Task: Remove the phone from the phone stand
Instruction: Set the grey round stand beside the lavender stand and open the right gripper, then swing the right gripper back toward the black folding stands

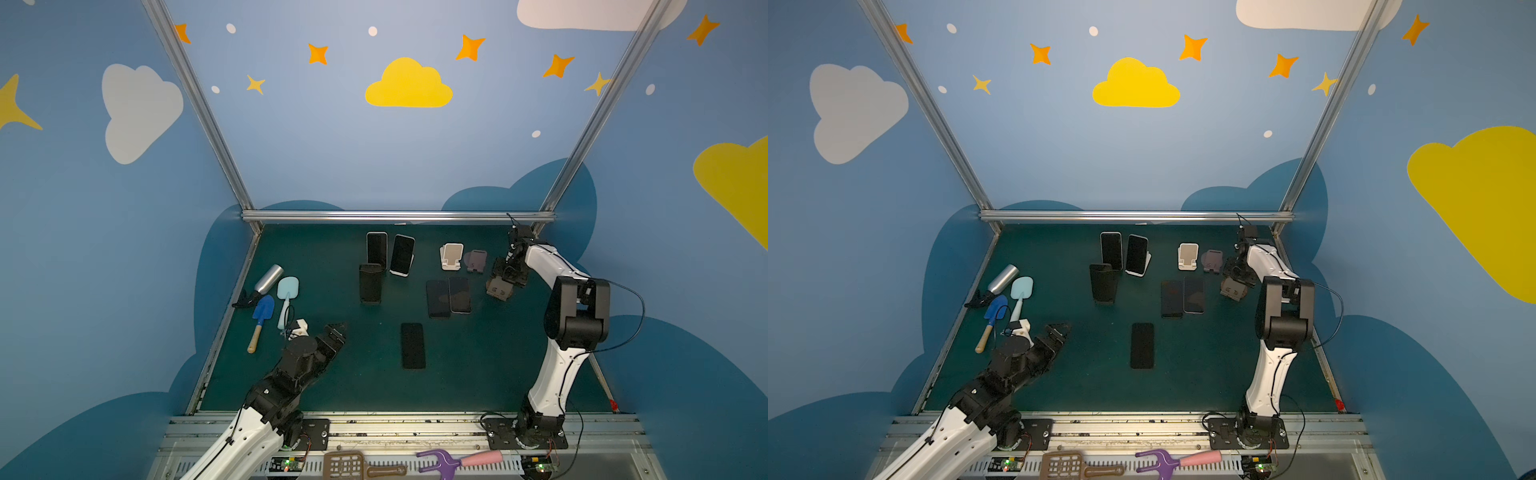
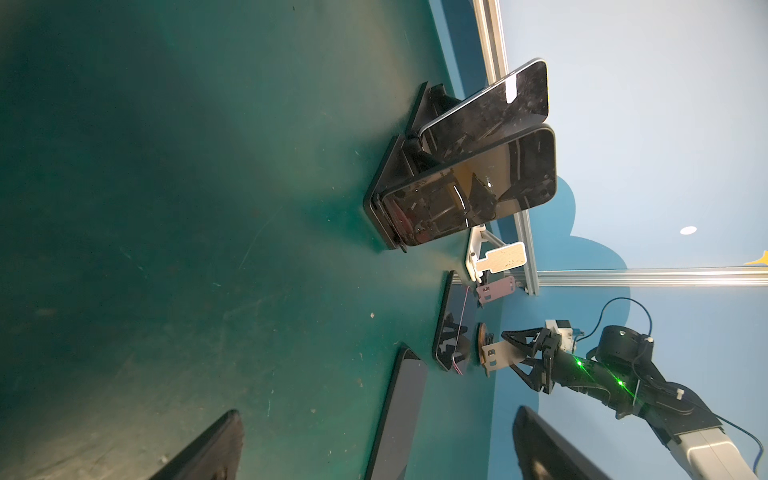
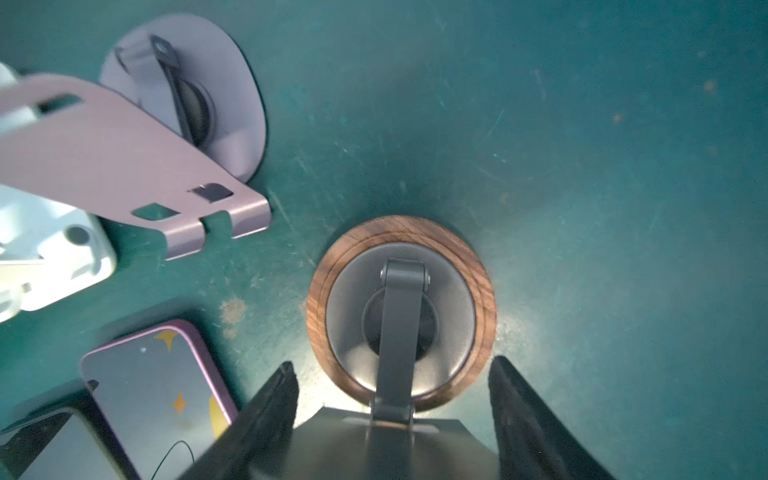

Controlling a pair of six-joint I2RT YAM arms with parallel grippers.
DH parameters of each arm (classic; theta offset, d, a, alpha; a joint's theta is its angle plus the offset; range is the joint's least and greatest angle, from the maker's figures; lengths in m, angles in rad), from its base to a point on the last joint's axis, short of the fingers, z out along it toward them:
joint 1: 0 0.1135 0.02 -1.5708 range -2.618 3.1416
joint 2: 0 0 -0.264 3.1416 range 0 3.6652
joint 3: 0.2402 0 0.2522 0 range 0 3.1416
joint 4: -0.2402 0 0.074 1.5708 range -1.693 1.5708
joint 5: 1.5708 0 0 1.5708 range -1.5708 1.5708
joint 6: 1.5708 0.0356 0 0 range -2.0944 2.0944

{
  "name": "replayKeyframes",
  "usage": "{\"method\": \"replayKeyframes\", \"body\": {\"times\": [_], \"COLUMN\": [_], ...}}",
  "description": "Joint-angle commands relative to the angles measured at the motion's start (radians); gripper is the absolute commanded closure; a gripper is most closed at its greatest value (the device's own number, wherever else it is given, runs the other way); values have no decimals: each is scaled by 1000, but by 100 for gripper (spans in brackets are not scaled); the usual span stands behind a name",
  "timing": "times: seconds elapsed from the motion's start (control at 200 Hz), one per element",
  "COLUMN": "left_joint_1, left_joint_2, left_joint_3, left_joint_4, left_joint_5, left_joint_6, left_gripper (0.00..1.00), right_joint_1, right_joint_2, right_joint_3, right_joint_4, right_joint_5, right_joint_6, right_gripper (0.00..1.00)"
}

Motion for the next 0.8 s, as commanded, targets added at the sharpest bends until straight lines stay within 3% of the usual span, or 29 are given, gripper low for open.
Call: {"method": "replayKeyframes", "body": {"times": [0.0, 0.34, 0.626, 0.796], "left_joint_1": [-1, -1, -1, -1], "left_joint_2": [3, -51, -74, -85], "left_joint_3": [20, 21, 37, 38], "left_joint_4": [11, -37, -75, -103], "left_joint_5": [-1, -9, -39, -46], "left_joint_6": [19, 21, 44, 47], "left_gripper": [0, 0, 0, 0], "right_joint_1": [-7, 2, 39, 163], "right_joint_2": [19, -77, -251, -426], "right_joint_3": [23, -2, -32, -129], "right_joint_4": [-24, -46, -78, -64], "right_joint_5": [2, 24, 114, 193], "right_joint_6": [3, 12, 34, 82], "right_gripper": [43, 17, 14, 14]}}
